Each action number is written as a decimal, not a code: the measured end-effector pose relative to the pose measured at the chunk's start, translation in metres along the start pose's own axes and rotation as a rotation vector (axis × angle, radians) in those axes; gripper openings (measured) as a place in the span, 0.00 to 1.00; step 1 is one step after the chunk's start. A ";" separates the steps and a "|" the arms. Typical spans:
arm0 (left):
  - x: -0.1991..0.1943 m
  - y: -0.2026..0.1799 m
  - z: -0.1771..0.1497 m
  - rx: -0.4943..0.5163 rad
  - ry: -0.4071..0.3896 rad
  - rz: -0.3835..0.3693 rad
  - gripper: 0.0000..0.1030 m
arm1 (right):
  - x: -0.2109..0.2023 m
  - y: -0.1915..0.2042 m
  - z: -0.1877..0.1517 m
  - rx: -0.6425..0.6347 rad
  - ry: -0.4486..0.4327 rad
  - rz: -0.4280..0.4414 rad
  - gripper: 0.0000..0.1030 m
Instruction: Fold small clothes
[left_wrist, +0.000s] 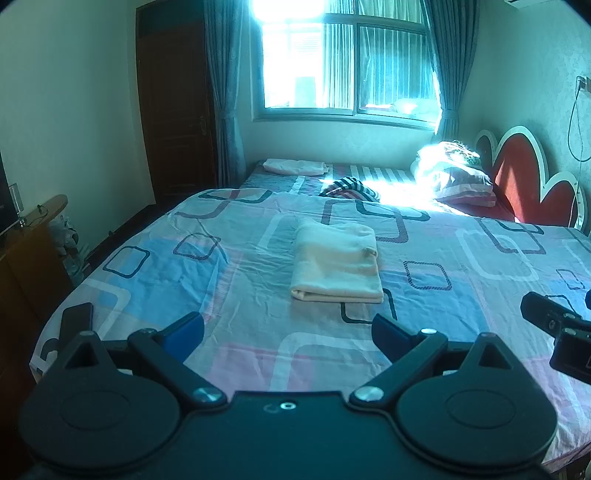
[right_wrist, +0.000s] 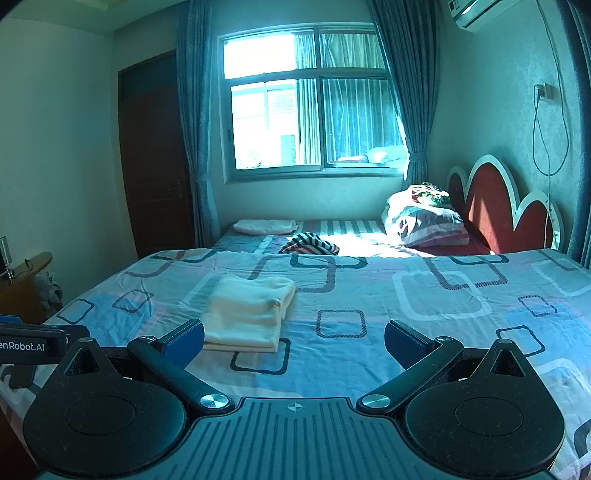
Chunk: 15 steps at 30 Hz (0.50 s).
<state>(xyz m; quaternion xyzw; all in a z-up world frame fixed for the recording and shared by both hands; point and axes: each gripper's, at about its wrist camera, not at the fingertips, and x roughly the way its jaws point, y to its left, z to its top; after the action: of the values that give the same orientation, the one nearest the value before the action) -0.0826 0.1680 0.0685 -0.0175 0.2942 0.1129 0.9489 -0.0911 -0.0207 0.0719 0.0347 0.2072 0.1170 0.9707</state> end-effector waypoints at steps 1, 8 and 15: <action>0.000 0.000 0.000 -0.001 0.000 0.000 0.94 | 0.000 0.000 0.000 0.001 0.000 0.001 1.00; 0.001 0.001 0.001 0.001 -0.001 0.001 0.94 | 0.003 -0.003 0.000 0.002 0.005 0.011 1.00; 0.004 0.000 0.002 0.001 0.005 -0.001 0.94 | 0.004 -0.005 0.000 0.005 0.010 0.008 1.00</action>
<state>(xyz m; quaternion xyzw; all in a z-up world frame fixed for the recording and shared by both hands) -0.0784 0.1694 0.0682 -0.0176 0.2968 0.1121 0.9482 -0.0867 -0.0247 0.0700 0.0376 0.2121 0.1205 0.9691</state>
